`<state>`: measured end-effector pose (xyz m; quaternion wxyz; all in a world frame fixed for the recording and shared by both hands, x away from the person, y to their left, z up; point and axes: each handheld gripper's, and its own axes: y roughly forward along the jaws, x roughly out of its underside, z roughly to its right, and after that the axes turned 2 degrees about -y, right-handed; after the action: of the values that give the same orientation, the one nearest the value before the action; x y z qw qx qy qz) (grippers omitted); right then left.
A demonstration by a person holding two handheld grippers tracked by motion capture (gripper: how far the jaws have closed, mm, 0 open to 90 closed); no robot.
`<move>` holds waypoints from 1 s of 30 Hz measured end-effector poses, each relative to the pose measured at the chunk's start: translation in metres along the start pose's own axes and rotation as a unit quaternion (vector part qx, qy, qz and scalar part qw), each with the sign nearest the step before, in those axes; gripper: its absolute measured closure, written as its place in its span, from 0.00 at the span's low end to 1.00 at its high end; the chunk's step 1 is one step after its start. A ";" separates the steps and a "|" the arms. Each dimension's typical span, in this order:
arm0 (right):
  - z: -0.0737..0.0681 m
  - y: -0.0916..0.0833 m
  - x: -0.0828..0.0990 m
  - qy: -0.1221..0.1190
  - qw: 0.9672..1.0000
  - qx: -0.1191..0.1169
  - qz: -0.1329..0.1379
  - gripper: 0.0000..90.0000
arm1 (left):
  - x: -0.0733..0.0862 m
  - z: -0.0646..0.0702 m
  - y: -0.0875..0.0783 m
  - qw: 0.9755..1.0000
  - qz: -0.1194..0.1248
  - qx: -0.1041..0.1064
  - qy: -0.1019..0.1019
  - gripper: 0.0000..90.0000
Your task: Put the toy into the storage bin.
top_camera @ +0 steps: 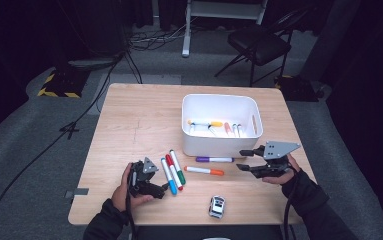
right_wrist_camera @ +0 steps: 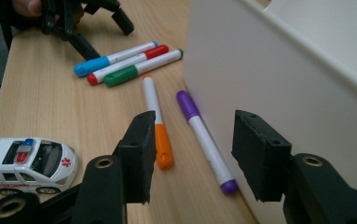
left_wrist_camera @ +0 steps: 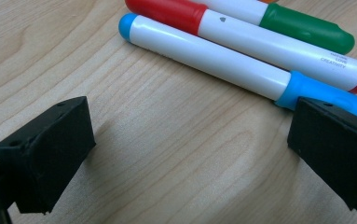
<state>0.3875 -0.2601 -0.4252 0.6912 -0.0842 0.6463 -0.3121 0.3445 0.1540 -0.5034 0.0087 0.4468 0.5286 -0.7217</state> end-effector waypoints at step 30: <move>-0.019 0.098 0.028 0.030 0.994 -0.066 -0.077 0.53 | 0.000 0.000 0.000 1.000 0.000 0.000 0.000 0.01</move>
<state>0.4008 -0.1920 -0.5024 0.6385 -0.1701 0.6775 -0.3230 0.3445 0.1539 -0.5034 0.0088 0.4467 0.5285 -0.7218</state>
